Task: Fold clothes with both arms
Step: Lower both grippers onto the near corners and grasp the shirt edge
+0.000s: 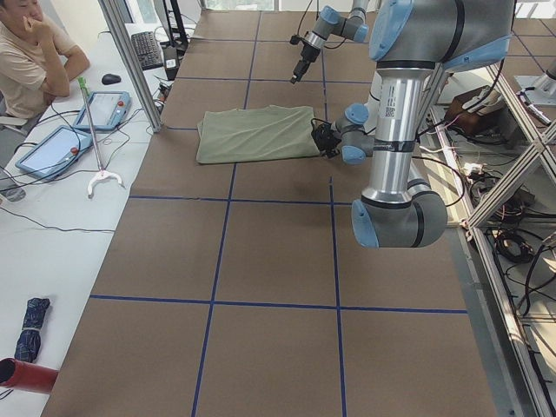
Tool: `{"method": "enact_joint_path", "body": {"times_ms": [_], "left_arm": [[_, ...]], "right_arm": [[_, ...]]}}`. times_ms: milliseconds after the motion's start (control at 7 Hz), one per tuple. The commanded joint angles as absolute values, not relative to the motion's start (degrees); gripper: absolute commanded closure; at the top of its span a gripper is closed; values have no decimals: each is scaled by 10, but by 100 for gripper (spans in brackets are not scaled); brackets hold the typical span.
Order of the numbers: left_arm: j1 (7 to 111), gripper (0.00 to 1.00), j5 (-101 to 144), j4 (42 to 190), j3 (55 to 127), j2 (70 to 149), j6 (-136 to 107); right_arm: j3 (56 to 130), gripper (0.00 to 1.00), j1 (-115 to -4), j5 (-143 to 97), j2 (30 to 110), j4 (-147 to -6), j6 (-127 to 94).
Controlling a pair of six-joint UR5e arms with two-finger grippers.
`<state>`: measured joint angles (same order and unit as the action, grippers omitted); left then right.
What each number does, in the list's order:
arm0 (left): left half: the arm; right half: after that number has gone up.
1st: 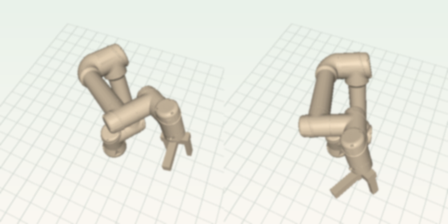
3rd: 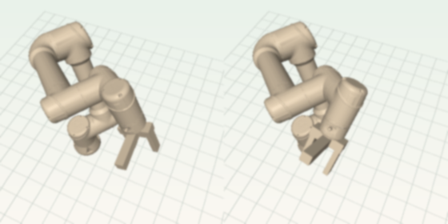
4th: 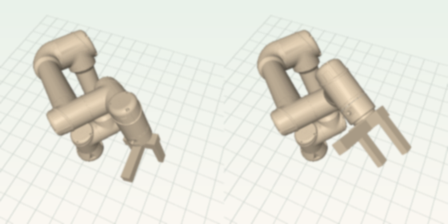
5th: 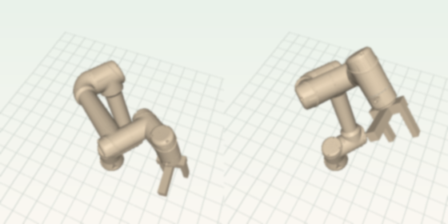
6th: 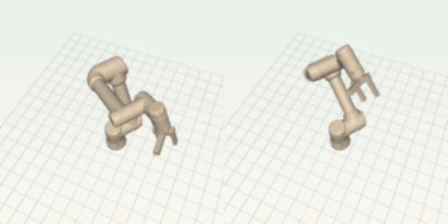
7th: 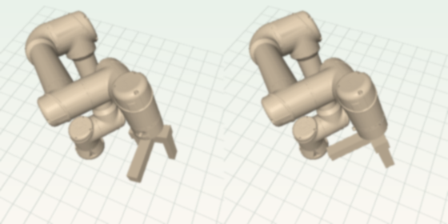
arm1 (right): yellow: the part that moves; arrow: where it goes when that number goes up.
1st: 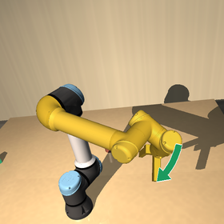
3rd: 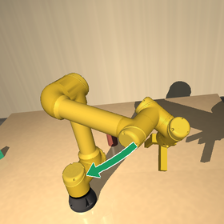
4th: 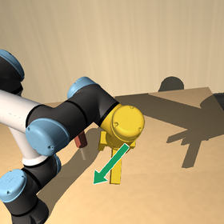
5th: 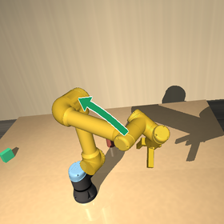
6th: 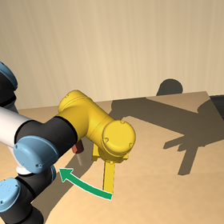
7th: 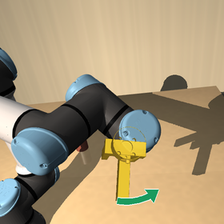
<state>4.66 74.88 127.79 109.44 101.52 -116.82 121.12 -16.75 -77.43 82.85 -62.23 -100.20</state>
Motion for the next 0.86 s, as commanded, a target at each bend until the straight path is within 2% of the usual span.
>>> {"method": "enact_joint_path", "body": {"times_ms": [0, 571, 714], "left_arm": [[47, 30, 749, 1278, 1086, 1022, -1167], [47, 30, 749, 1278, 1067, 1033, -1164], [47, 34, 750, 1278, 1068, 1034, -1164]], "right_arm": [[1211, 0, -168, -774, 827, -621, -1002], [1210, 0, -168, -774, 826, -621, -1002], [1211, 0, -169, -774, 826, -621, -1002]]}}
